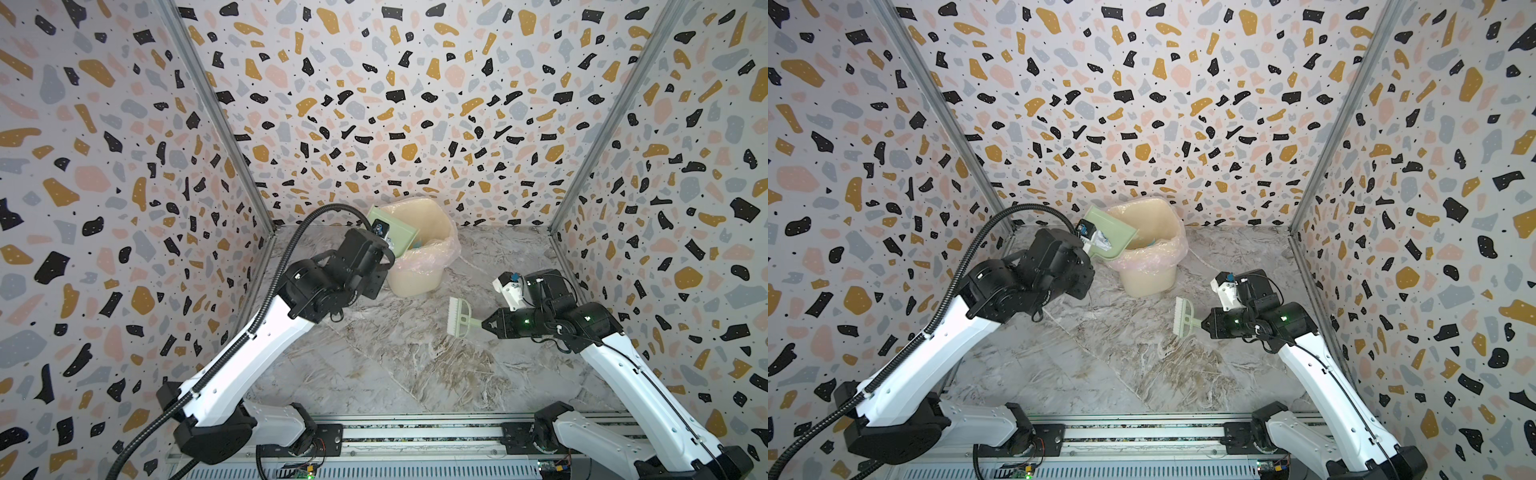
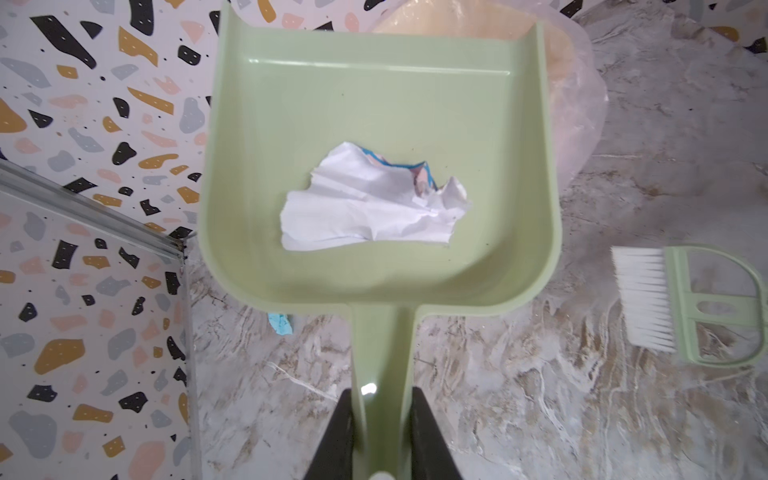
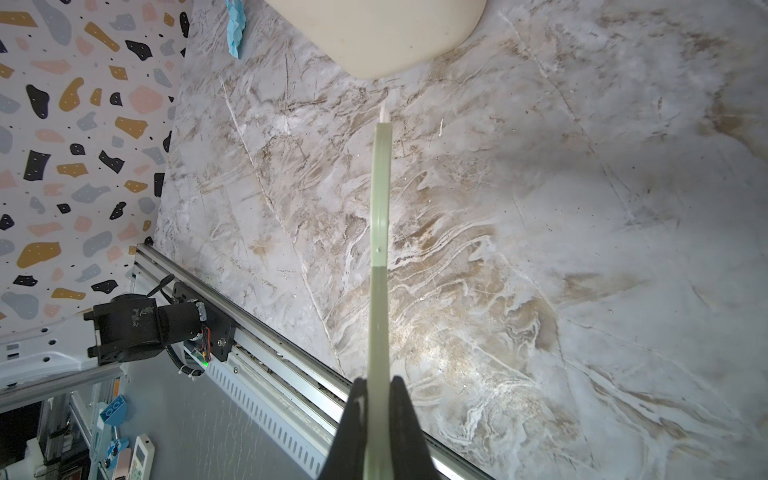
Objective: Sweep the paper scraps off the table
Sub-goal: 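Lift the loaded dustpan toward the bin with the left gripper while the right withdraws, then tip the dustpan over the bin opening with the left gripper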
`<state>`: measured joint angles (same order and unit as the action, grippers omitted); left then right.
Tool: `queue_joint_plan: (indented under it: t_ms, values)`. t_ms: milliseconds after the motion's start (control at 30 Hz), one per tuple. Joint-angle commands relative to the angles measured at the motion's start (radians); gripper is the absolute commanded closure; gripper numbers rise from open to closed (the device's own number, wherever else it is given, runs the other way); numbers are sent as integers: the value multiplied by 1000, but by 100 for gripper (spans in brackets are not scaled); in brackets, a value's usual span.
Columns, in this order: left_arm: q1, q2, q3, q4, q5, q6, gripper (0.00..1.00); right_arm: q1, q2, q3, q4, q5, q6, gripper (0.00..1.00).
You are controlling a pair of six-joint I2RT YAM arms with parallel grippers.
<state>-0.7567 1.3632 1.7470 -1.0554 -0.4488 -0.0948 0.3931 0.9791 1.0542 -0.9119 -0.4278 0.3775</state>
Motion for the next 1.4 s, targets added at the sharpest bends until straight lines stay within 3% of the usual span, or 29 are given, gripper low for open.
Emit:
queue_joint_plan:
  t_ms: [0,500,767,1033,1367]
  values:
    - [50,72,71,-17,25,117,100,-15,-34,-10,8,-31,0,100]
    - [73,417,382,-92,-205,352,100,-84,-78,-87,-15,-122,-28,100]
    - [27,485,368,-22,-420,546,100,-125,-66,-118,-26,-166,-76,100]
    - [-53,524,282,159,-653,801,100,-153,-61,-164,8,-213,-87,100]
    - [-65,556,253,310,-761,958,100,-176,-61,-184,9,-242,-110,100]
